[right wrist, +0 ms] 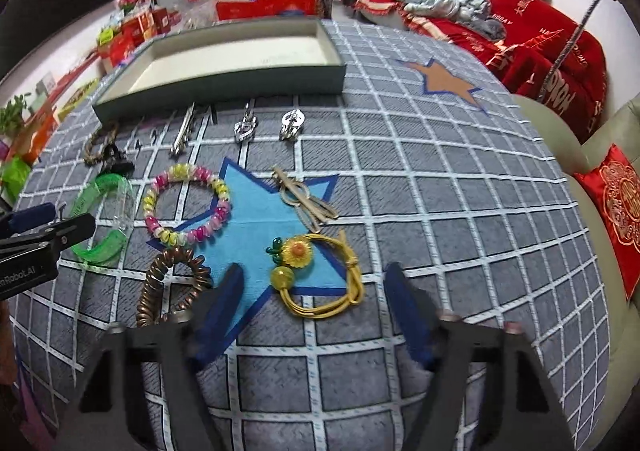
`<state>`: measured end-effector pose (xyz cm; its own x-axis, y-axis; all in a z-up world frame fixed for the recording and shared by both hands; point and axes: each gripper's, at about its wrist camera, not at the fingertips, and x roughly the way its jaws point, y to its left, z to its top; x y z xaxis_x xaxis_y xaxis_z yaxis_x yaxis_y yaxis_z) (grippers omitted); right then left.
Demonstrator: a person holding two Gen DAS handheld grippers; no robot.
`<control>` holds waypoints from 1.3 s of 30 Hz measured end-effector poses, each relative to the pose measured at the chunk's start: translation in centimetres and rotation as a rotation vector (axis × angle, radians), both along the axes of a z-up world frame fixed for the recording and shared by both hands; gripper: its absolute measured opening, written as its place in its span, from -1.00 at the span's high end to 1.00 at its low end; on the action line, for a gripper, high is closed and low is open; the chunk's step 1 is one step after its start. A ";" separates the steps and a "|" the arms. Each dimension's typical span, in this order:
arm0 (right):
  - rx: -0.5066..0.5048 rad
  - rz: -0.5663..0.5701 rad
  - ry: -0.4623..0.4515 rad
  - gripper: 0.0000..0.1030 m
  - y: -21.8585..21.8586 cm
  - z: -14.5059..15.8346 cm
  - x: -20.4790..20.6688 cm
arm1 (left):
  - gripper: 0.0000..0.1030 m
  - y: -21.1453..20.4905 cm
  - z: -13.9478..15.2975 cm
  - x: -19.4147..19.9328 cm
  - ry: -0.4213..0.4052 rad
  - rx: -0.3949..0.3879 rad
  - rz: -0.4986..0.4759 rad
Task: Organize jewelry
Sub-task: 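Grasp the yellow flower hair tie with the right gripper while the left grasps the green bangle, then carry both items into the grey tray and open both grippers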
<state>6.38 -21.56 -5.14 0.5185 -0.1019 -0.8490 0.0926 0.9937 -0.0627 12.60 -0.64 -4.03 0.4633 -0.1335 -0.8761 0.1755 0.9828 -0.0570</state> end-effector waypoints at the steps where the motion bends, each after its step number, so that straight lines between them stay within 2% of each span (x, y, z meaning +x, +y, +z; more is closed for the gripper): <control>1: 0.012 0.000 0.012 -0.06 0.0 -0.3 0.2 | -0.80 -0.1 -0.2 0.2 0.011 -0.003 -0.002; 3: 0.044 -0.009 0.014 -0.05 -0.2 -0.6 0.3 | -0.80 -0.4 -0.2 0.5 0.002 0.008 -0.007; 7: 0.054 -0.013 0.017 -0.03 -0.4 -0.6 0.3 | -0.53 -1.2 -0.3 0.4 -0.023 0.043 -0.041; 8: 0.055 -0.014 0.018 -0.02 -0.4 -0.5 0.3 | -0.34 -1.4 -0.2 0.3 -0.029 0.038 -0.052; 9: 0.058 -0.015 0.018 0.02 -0.5 -0.5 0.3 | -0.25 -1.5 -0.2 0.3 -0.035 0.034 -0.062; 11: 0.059 -0.014 0.021 0.14 -0.5 -0.4 0.3 | 0.22 -1.7 0.0 0.2 -0.045 0.028 -0.083; 12: 0.058 -0.012 0.023 0.29 -0.4 -0.4 0.4 | 0.32 -1.7 0.0 0.2 -0.047 0.027 -0.090; 13: 0.056 -0.011 0.024 0.53 -0.4 -0.3 0.4 | 0.49 -1.7 0.0 0.2 -0.046 0.020 -0.095; 14: 0.057 -0.013 0.024 0.66 -0.4 -0.3 0.4 | 0.51 -1.5 0.1 0.3 -0.040 0.001 -0.102; 18: 0.071 -0.025 0.016 0.65 -0.8 -0.1 0.0 | 0.51 -0.7 0.2 0.5 -0.009 -0.066 -0.101; 24: 0.150 -0.037 -0.029 0.65 -1.9 1.6 -0.7 | 0.51 0.5 0.5 0.4 0.028 -0.149 -0.103; 34: 0.222 -0.046 -0.066 0.65 -2.4 3.9 0.9 | 0.51 1.4 3.3 1.3 -0.016 -0.210 -0.113; 39: 0.250 -0.020 -0.084 0.65 -2.0 5.1 3.1 | 0.51 1.2 4.8 3.3 -0.060 -0.194 -0.107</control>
<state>9.51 -23.52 -0.02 0.5879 0.0944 -0.8034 0.1073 0.9753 0.1932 15.87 0.54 0.74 0.4876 -0.3483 -0.8006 0.2873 0.9299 -0.2296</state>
